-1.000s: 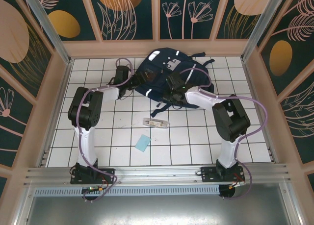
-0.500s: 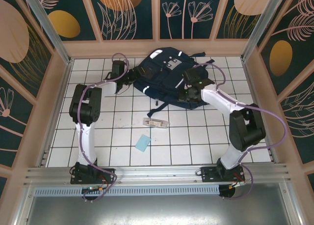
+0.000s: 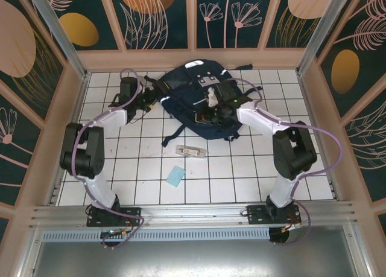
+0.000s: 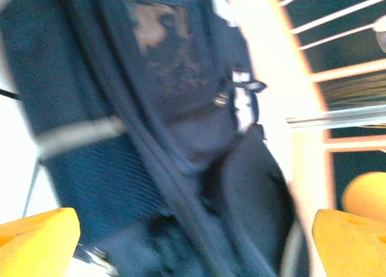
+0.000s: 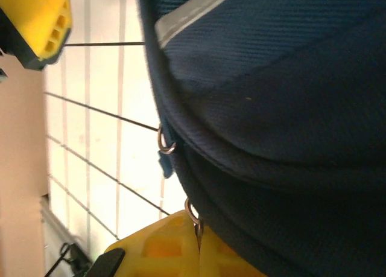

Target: Pack the student bag

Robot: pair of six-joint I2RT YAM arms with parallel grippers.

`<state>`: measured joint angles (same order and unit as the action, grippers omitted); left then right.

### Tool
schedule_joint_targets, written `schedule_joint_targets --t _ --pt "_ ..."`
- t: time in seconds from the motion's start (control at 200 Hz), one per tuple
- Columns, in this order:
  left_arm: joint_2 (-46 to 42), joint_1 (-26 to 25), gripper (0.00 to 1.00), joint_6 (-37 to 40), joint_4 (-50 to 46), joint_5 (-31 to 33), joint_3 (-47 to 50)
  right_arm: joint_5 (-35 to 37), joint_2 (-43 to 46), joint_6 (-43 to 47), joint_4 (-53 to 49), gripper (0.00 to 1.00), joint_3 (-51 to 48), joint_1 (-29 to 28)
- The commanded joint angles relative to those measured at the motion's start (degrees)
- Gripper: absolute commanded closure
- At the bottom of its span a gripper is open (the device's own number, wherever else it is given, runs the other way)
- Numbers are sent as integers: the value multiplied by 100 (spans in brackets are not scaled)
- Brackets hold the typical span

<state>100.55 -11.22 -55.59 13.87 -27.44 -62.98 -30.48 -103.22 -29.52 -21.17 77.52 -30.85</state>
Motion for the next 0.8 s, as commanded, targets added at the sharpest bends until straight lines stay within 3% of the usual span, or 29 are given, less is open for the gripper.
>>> schedule_joint_targets --t 0.0,0.3,0.415,0.596,0.686,0.796 --pt "-410 -90 1 -867 929 -604 637 -740 -164 -125 781 100 665 -132" --pt "-1081 -489 7 -1207 1105 -274 1481 -978 -486 -319 1146 100 1005 -210" --pt "-803 -564 11 -1552 1759 -241 1602 -1091 -455 -332 1199 100 1007 -284" --pt "-35 -693 16 -1818 2177 -372 898 -1167 -299 -316 1249 100 756 -419" --pt "275 -798 23 -1783 2145 -396 531 -1262 -242 -324 1395 100 611 -475" --pt "574 -828 41 -1791 2212 -397 487 -1311 -250 -271 1480 100 545 -551"
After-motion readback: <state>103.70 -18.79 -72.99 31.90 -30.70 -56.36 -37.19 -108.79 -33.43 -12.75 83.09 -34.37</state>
